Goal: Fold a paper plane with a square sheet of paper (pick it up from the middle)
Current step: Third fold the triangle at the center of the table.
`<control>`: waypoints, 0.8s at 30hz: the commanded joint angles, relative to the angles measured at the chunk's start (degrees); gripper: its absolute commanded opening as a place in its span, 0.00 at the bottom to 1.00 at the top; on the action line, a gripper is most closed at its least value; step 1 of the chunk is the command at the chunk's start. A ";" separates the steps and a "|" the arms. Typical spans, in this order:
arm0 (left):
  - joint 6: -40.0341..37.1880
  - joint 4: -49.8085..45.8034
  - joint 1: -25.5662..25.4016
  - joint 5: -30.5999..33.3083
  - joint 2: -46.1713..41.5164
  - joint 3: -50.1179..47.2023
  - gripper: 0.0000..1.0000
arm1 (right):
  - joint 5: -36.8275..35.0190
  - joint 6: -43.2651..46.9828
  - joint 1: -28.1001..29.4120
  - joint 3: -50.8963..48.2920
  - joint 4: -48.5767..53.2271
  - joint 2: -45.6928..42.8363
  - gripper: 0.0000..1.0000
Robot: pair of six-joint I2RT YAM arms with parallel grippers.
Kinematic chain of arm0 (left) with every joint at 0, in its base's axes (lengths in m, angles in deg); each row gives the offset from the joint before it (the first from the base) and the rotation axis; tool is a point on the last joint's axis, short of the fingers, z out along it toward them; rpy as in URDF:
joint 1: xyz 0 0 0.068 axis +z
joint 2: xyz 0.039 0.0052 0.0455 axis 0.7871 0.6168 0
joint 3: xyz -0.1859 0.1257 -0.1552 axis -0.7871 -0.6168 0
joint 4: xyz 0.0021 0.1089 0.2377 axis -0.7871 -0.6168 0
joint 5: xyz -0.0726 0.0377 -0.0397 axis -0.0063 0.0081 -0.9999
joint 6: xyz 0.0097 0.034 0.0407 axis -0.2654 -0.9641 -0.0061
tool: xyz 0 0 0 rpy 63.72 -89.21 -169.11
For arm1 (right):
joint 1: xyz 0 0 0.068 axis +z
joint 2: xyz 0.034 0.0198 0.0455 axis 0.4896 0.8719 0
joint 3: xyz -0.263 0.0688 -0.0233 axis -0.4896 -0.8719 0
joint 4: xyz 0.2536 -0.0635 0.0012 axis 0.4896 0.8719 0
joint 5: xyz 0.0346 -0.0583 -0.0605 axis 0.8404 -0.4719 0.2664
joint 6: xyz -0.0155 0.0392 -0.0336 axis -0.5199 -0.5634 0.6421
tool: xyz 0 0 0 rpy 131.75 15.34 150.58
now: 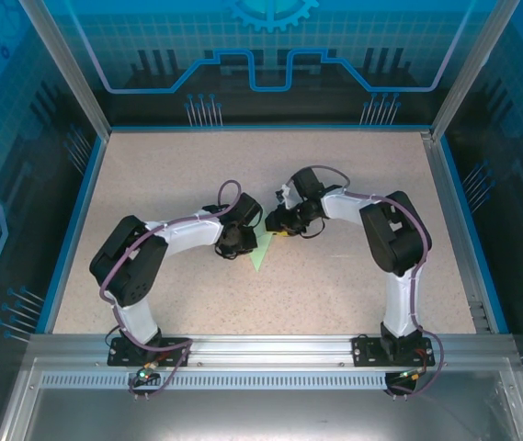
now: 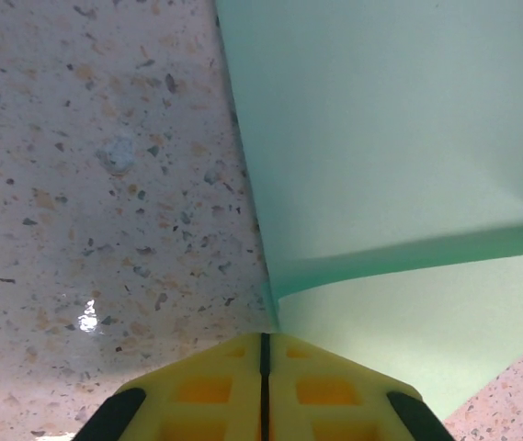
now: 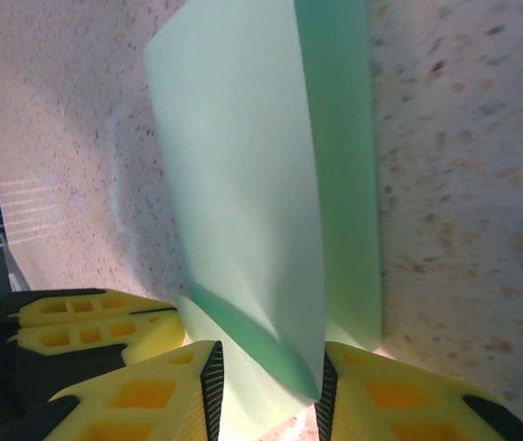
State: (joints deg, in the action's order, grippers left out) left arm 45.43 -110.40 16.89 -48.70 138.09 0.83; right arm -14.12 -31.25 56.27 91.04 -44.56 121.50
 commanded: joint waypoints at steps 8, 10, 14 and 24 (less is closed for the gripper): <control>-0.44 -2.39 0.40 0.94 -0.34 2.21 0.09 | 3.76 0.99 1.08 0.18 0.66 0.93 0.13; -0.91 -2.56 0.45 0.94 -1.33 2.12 0.10 | 2.10 -0.19 0.92 -1.04 -0.61 -0.94 0.08; -2.01 -2.75 0.77 0.99 -4.67 1.49 0.16 | -2.18 -4.18 0.28 -5.29 -4.58 -7.40 0.03; -4.45 -2.49 4.55 0.50 -15.50 -1.22 0.41 | -19.46 -9.18 0.63 -9.21 1.36 -24.64 0.01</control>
State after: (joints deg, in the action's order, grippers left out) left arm 42.28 -111.77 20.08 -48.74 126.11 1.02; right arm -27.01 -37.87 56.71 82.85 -46.31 99.77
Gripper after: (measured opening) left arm 0.390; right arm 0.043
